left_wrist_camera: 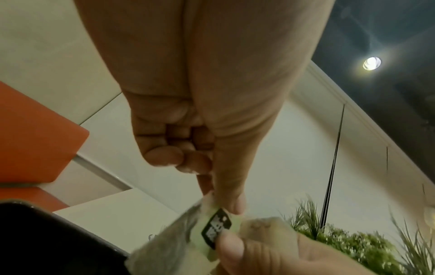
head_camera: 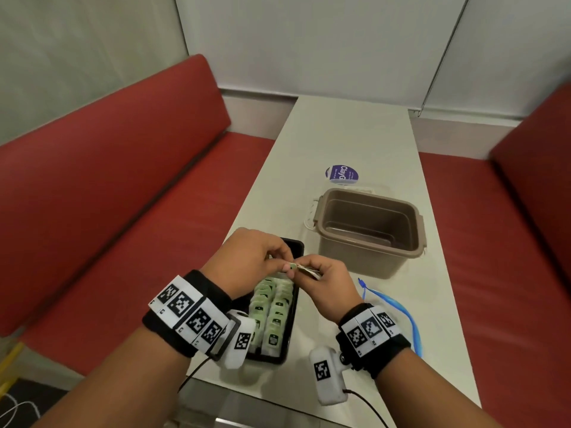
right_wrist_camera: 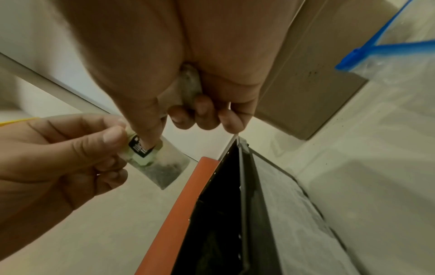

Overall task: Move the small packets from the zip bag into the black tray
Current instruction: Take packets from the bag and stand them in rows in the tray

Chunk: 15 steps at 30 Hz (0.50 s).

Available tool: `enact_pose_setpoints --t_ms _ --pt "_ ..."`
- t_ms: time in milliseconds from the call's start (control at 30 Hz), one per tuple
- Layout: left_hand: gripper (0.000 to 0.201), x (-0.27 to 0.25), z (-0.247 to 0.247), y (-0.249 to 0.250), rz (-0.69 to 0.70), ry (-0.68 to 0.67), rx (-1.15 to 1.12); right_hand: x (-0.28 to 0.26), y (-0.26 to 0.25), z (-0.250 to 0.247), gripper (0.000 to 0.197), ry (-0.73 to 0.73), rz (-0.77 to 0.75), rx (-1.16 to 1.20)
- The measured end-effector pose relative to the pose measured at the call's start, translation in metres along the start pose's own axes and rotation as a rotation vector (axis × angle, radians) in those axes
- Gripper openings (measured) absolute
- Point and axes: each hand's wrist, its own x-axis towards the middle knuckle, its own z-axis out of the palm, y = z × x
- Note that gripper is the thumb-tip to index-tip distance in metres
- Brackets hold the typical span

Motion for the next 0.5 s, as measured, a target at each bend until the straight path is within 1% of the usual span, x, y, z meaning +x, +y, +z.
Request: enact_pose_setpoints --t_ms 67,133,200,300,400,500 --pt "0.004 0.001 -0.007 -0.012 0.002 0.005 0.032 0.006 -0.001 0.010 0.004 0.014 0.023 0.009" --pt "0.006 0.003 -0.013 -0.022 0.013 -0.038 0.122 0.010 -0.003 0.020 0.004 0.016 0.044 0.008" --pt "0.009 0.005 -0.020 -0.032 0.046 -0.063 0.152 0.016 -0.005 0.030 0.003 0.013 0.057 -0.009" --pt "0.011 0.008 -0.029 -0.045 0.090 -0.040 0.146 0.026 -0.012 0.043 0.002 0.028 0.056 -0.048" --pt "0.009 0.010 -0.035 -0.061 0.074 -0.022 0.131 0.034 -0.018 0.056 0.004 0.033 0.049 -0.122" --pt "0.009 0.009 -0.038 -0.077 0.053 -0.037 0.114 0.041 -0.018 0.067 0.004 0.014 0.063 -0.178"
